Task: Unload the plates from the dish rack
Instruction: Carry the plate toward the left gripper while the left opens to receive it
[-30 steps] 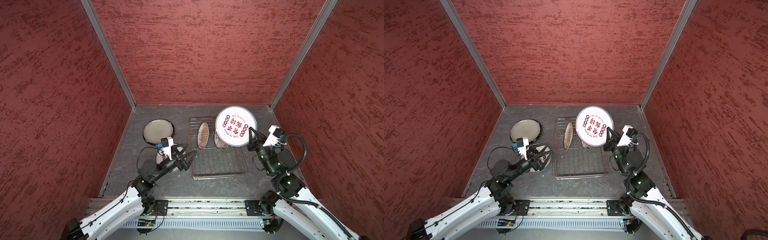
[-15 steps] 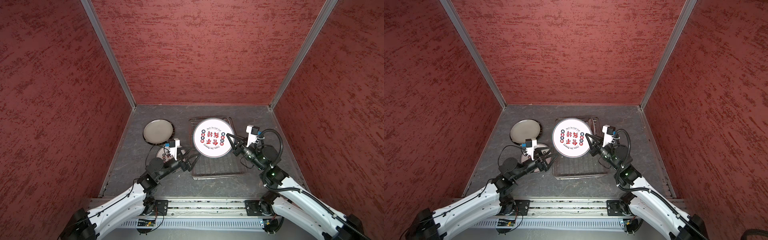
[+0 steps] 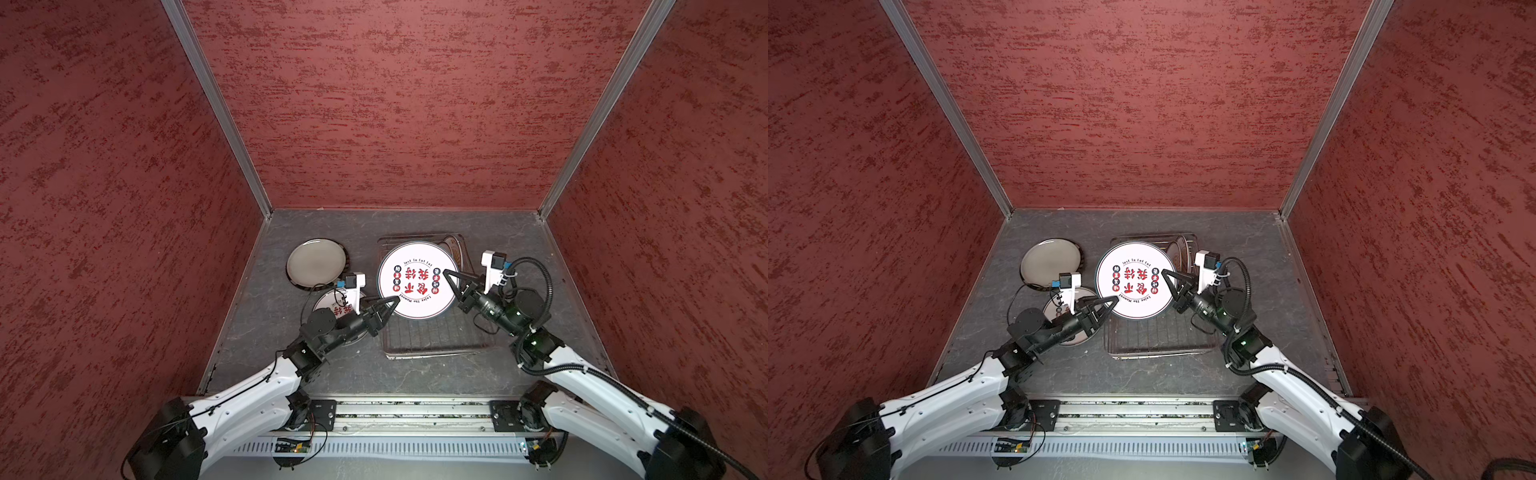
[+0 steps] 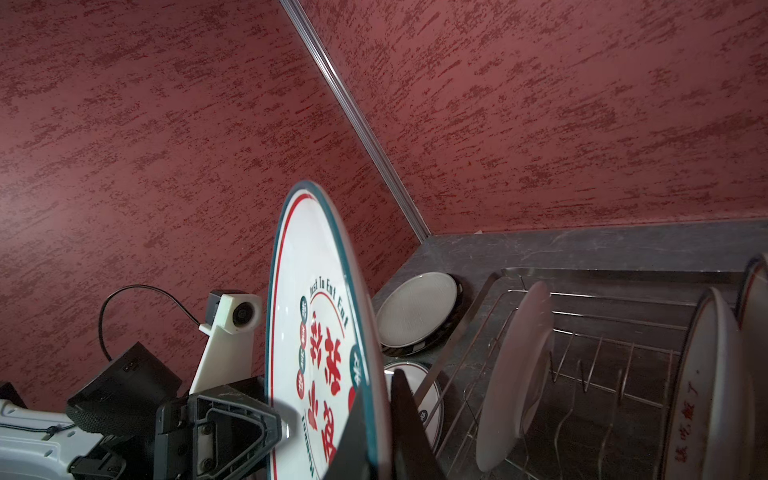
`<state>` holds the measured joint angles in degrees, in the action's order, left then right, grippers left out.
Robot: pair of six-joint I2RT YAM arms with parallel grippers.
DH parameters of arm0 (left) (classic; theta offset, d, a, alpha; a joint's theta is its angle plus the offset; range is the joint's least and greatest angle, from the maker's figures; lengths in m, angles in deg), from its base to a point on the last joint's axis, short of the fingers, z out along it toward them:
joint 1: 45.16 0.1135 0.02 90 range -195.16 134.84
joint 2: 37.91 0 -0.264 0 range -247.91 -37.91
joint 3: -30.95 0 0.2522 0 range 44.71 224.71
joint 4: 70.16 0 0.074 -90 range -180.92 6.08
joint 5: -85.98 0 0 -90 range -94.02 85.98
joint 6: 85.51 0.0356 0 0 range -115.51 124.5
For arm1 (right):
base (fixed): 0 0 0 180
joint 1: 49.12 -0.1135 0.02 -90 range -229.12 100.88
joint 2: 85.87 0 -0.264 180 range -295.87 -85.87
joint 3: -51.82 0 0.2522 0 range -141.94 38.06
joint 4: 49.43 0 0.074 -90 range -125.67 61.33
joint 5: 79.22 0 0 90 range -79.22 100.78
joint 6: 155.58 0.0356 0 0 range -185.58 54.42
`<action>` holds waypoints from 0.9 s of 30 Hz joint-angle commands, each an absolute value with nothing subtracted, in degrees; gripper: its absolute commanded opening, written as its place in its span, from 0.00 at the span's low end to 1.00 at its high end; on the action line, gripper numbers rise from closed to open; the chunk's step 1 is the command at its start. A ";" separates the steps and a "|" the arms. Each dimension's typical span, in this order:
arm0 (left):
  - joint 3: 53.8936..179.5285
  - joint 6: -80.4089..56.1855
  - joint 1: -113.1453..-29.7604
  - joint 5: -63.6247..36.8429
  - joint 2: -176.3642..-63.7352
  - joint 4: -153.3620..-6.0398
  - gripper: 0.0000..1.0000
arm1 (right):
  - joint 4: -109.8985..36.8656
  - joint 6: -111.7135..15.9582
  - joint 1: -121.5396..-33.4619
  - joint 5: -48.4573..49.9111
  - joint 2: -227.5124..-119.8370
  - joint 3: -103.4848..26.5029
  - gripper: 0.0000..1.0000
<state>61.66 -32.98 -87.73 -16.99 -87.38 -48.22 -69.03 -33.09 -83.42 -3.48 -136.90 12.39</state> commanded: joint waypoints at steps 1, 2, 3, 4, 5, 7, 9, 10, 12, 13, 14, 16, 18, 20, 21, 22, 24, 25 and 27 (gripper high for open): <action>63.02 -34.10 -88.05 -15.15 -88.21 -46.07 0.25 | -75.80 -33.45 -83.66 -2.83 -137.34 12.74 0.00; 63.05 -34.41 -88.05 -14.64 -88.56 -45.88 0.24 | -76.04 -33.43 -83.66 -3.05 -137.61 12.75 0.00; 62.98 -34.78 -88.05 -14.28 -89.08 -45.42 0.23 | -76.33 -33.41 -83.70 -3.31 -137.93 12.75 0.00; 63.05 -35.11 -88.05 -14.16 -89.48 -44.92 0.23 | -76.49 -33.46 -83.73 -3.59 -138.12 12.75 0.00; 63.14 -35.35 -88.05 -14.18 -89.79 -44.47 0.23 | -76.74 -33.41 -83.75 -3.72 -138.21 12.90 0.00; 63.10 -35.62 -88.05 -14.20 -90.25 -43.60 0.20 | -77.32 -33.34 -83.75 -3.72 -138.18 13.27 0.00; 63.40 -35.75 -88.10 -14.48 -90.42 -43.53 0.16 | -77.29 -33.40 -83.76 -3.55 -138.08 13.45 0.00; 63.56 -35.74 -88.14 -14.48 -90.41 -43.81 0.14 | -77.19 -33.64 -83.78 -3.39 -138.08 13.50 0.00; 63.70 -35.98 -88.14 -14.20 -90.40 -44.17 0.09 | -77.06 -33.77 -83.83 -2.73 -137.99 13.69 0.00; 63.77 -36.19 -88.14 -13.95 -90.49 -44.19 0.06 | -76.85 -33.93 -83.83 -2.35 -137.94 13.72 0.01; 63.85 -36.48 -88.10 -13.75 -90.55 -44.19 0.05 | -76.72 -34.01 -83.83 -2.10 -137.93 13.76 0.00; 63.87 -36.89 -88.14 -13.64 -90.80 -44.19 0.03 | -76.76 -34.20 -83.83 -1.96 -137.99 13.89 0.01; 64.06 -37.28 -88.21 -13.67 -91.29 -44.12 0.01 | -77.17 -34.21 -83.83 -1.89 -138.08 14.28 0.02; 64.21 -37.71 -88.23 -13.69 -91.92 -43.61 0.00 | -77.11 -34.28 -83.83 -1.94 -138.25 14.34 0.05; 64.34 -37.95 -88.23 -13.63 -92.20 -43.58 0.00 | -76.98 -34.37 -83.83 -2.10 -138.36 14.29 0.08; 64.33 -38.22 -88.23 -13.53 -92.43 -43.58 0.00 | -76.89 -34.46 -83.83 -2.33 -138.34 14.30 0.11; 64.39 -38.78 -88.23 -13.21 -92.84 -43.16 0.00 | -76.97 -34.46 -83.83 -2.97 -138.43 14.46 0.17; 64.27 -39.11 -88.23 -12.89 -92.92 -43.08 0.00 | -76.97 -34.46 -83.83 -3.10 -138.43 14.51 0.20; 64.20 -39.66 -88.23 -12.38 -92.86 -43.04 0.00 | -76.59 -34.62 -83.83 -3.44 -138.46 14.43 0.24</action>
<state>62.53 -39.65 -87.99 -13.89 -92.78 -44.92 -73.90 -34.49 -83.53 -3.00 -138.73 14.42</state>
